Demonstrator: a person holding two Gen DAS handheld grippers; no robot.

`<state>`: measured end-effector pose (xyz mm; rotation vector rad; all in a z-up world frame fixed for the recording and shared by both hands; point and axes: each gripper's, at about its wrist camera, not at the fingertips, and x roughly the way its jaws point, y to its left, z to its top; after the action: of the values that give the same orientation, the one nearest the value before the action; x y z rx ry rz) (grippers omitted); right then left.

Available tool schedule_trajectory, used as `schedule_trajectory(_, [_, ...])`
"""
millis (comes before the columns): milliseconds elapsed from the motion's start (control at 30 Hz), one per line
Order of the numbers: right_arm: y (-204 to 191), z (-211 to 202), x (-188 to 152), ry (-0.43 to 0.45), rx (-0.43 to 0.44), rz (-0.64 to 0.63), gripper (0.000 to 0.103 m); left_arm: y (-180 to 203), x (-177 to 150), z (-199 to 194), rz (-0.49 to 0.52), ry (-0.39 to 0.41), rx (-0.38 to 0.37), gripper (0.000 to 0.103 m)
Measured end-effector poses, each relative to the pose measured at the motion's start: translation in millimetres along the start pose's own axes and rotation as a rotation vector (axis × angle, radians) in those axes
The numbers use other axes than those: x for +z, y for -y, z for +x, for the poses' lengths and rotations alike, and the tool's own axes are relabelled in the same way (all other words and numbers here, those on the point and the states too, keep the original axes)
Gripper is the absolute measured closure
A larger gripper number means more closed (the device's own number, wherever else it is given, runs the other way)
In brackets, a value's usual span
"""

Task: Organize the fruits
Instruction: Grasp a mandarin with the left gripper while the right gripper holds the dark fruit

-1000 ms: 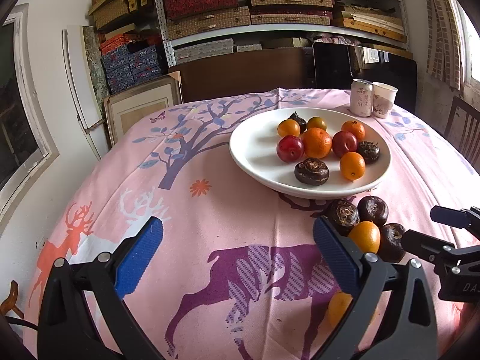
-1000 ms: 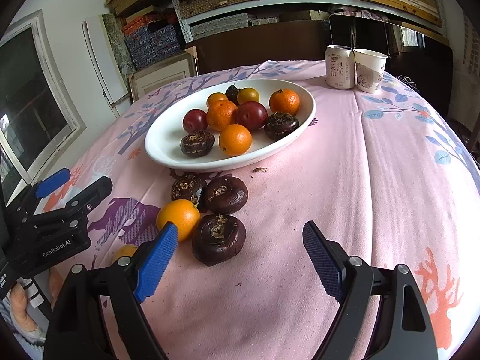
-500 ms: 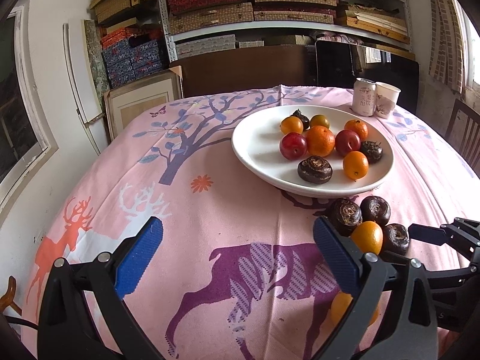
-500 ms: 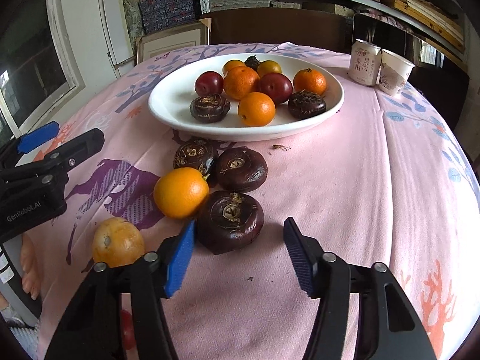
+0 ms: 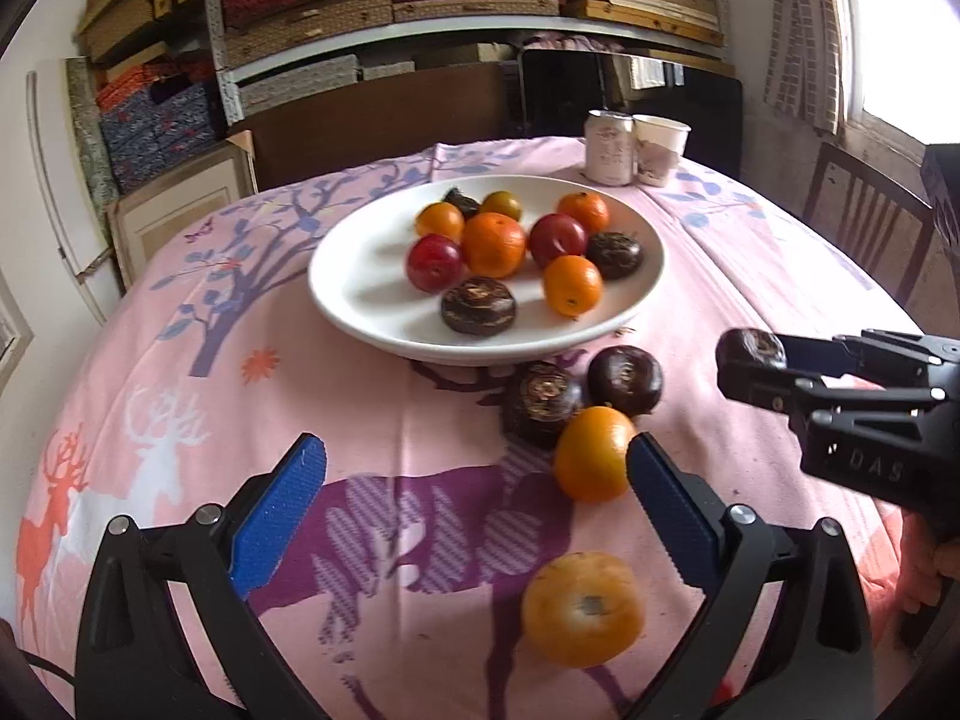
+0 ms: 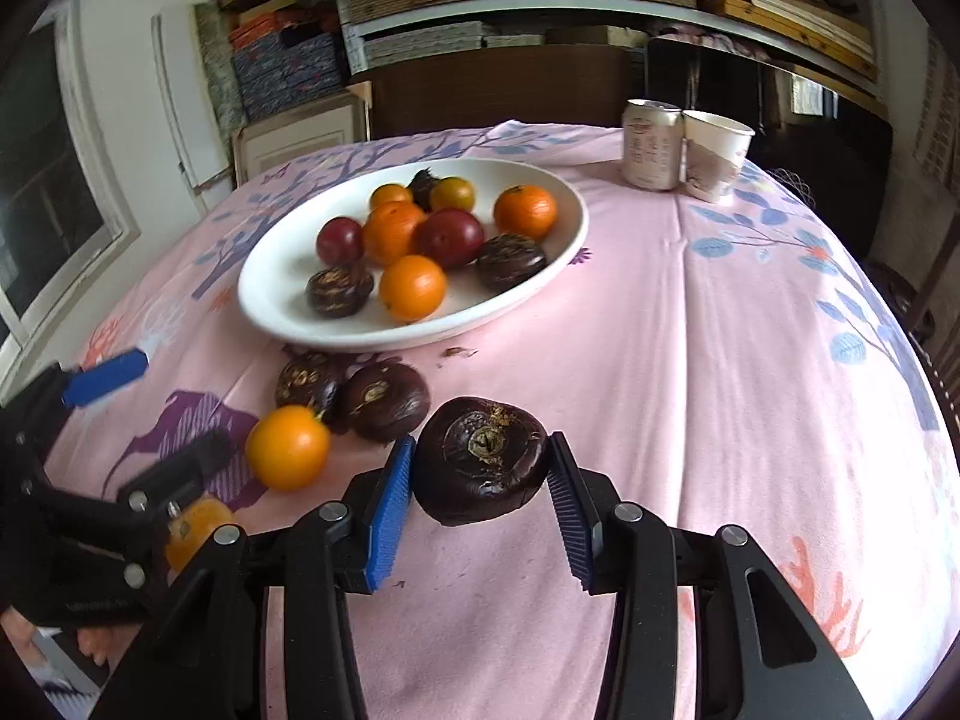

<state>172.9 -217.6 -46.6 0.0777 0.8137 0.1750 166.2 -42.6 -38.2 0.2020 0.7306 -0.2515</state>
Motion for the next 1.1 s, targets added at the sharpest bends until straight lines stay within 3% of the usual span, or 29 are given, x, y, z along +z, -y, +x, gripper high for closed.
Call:
schedule_trajectory(167, [12, -7, 3, 0.023, 0.029, 0.051, 0.058, 29, 2, 16, 0.09, -0.034, -0.022, 0.005])
schedule_trajectory(300, [12, -7, 4, 0.019, 0.038, 0.056, 0.058, 34, 3, 23, 0.096, -0.051, -0.045, 0.006])
schedule_trajectory(333, [12, -7, 4, 0.02, 0.04, 0.059, 0.058, 33, 3, 23, 0.087, -0.051, -0.056, 0.011])
schedule_trajectory(367, [12, -7, 4, 0.019, 0.04, 0.061, 0.058, 31, 4, 23, 0.076, -0.053, -0.067, 0.023])
schedule_trajectory(533, [13, -7, 3, 0.016, 0.043, 0.073, 0.058, 26, 3, 33, 0.04, -0.102, -0.11, 0.054])
schedule_trajectory(700, [13, -6, 2, 0.013, 0.044, 0.074, 0.057, 31, 3, 33, 0.056, -0.097, -0.098, 0.057])
schedule_trajectory(833, [12, -4, 1, 0.008, 0.049, 0.075, 0.057, 35, 3, 25, 0.083, -0.06, -0.081, 0.067])
schedule_trajectory(1100, [9, -1, 0, 0.001, 0.054, 0.071, 0.058, 32, 3, 4, 0.099, 0.025, 0.012, 0.067])
